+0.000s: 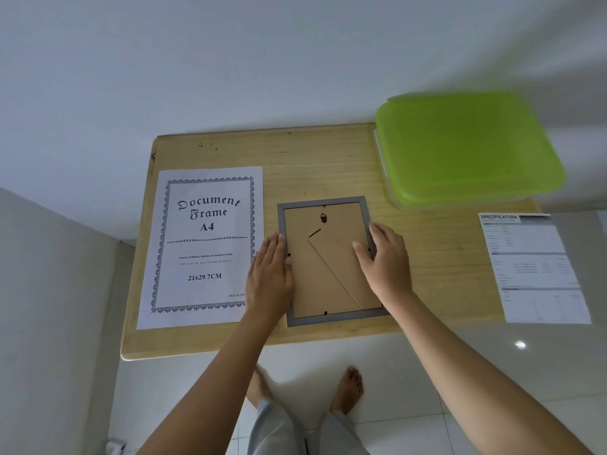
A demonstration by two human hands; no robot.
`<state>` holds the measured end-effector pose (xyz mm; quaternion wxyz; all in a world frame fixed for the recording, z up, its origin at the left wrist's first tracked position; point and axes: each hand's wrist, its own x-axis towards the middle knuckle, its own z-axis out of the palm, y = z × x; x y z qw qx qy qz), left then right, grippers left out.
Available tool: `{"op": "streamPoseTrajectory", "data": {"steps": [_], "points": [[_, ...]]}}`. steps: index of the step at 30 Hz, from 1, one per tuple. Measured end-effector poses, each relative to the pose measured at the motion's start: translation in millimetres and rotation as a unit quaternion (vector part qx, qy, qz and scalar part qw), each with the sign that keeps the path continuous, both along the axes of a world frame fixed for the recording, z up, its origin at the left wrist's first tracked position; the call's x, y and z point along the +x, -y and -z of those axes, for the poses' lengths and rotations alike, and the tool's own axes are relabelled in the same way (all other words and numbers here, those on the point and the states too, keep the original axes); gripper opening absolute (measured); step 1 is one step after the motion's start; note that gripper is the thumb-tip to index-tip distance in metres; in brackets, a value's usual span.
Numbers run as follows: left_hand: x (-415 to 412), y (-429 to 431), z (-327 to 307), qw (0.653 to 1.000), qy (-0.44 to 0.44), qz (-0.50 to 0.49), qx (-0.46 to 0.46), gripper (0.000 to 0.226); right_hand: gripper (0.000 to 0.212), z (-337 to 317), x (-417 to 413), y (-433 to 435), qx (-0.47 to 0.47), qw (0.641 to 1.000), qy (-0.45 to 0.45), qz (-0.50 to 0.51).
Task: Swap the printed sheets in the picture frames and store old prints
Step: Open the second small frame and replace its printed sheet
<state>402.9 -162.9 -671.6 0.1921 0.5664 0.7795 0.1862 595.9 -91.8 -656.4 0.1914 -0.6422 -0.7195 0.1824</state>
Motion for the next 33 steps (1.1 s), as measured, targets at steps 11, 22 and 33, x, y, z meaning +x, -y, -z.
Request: {"op": "streamPoseTrajectory", "data": {"steps": [11,22,33], "points": [[16.7,-5.8,-10.7,0.991,0.117,-0.056,0.027,0.045,0.049,-1.4,-3.8,21.5,-0.058,0.969,-0.198,0.134],[16.3,-6.3,-20.2,0.970,0.216,-0.112,0.013,0.049,0.056,-8.4,2.6,23.6,-0.143,0.896,-0.391,0.154],[1.4,-29.3,-89.0,0.955,0.264,-0.093,0.095,0.047,0.051,-84.9,1.4,6.3,-0.076,0.864,-0.490,0.087]]}}
